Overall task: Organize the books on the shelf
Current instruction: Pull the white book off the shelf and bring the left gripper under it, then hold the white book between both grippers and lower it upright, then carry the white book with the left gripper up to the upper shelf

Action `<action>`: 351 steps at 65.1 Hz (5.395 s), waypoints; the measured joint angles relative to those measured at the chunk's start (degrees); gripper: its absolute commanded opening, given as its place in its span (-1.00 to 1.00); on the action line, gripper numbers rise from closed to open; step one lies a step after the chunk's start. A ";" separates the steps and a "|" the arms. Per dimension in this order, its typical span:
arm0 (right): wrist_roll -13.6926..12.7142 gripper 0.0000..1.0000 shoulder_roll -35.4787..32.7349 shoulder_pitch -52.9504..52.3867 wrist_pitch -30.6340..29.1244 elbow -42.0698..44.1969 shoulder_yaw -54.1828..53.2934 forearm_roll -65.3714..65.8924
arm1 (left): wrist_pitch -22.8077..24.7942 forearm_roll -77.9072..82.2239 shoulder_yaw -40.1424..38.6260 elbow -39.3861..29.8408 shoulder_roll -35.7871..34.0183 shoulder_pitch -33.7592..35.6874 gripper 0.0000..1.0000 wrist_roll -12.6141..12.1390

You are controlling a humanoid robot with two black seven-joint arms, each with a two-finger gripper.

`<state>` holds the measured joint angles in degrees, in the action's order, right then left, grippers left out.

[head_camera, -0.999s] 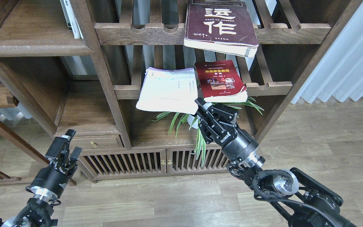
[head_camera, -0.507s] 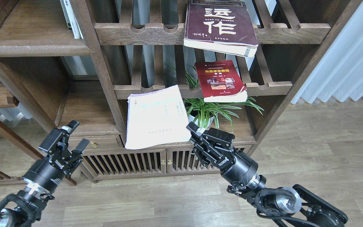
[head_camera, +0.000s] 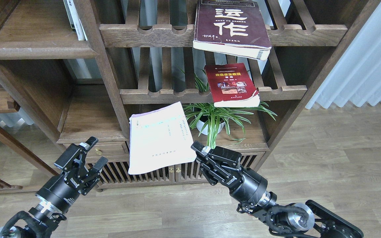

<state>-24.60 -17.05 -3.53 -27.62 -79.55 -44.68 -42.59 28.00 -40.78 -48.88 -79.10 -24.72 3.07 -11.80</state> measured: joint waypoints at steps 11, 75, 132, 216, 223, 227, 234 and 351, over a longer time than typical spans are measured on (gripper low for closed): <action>-3.16 -0.88 0.33 0.88 -0.36 0.61 0.00 -0.10 | 0.00 0.00 2.29 -0.02 1.15 1.63 1.00 -0.41; -3.41 -0.88 2.32 2.26 -0.39 1.36 0.04 -0.31 | 0.00 -3.52 11.89 -0.01 -1.81 12.37 0.99 -2.09; -3.40 -0.87 3.67 2.90 -0.39 1.77 0.82 -0.31 | 0.00 -3.87 17.07 0.01 -2.38 14.31 0.62 -8.48; -3.42 -0.69 3.71 2.88 -0.37 2.50 -0.07 -0.24 | -0.04 -3.74 17.88 0.10 -6.43 14.03 -0.83 -8.16; -3.40 -0.16 3.71 2.91 -0.37 2.55 0.14 -0.17 | -0.04 -3.74 17.88 0.03 -6.56 14.11 -0.84 -8.21; -3.33 0.36 3.70 2.88 -0.37 2.56 0.18 0.14 | -0.04 -3.74 17.89 0.00 -6.56 14.12 -0.84 -8.22; -3.00 0.70 3.70 2.04 -0.37 3.50 0.17 2.12 | -0.02 -3.76 17.88 0.00 -6.67 13.97 -0.84 -8.23; 9.74 0.97 14.05 -7.75 10.13 22.53 -7.23 21.66 | 0.01 16.58 26.15 1.26 -42.75 45.70 -0.84 -7.98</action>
<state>-14.85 -3.00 -11.28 -17.49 -57.01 -51.92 -20.92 28.01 -24.20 -22.73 -77.83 -67.47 48.77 -19.78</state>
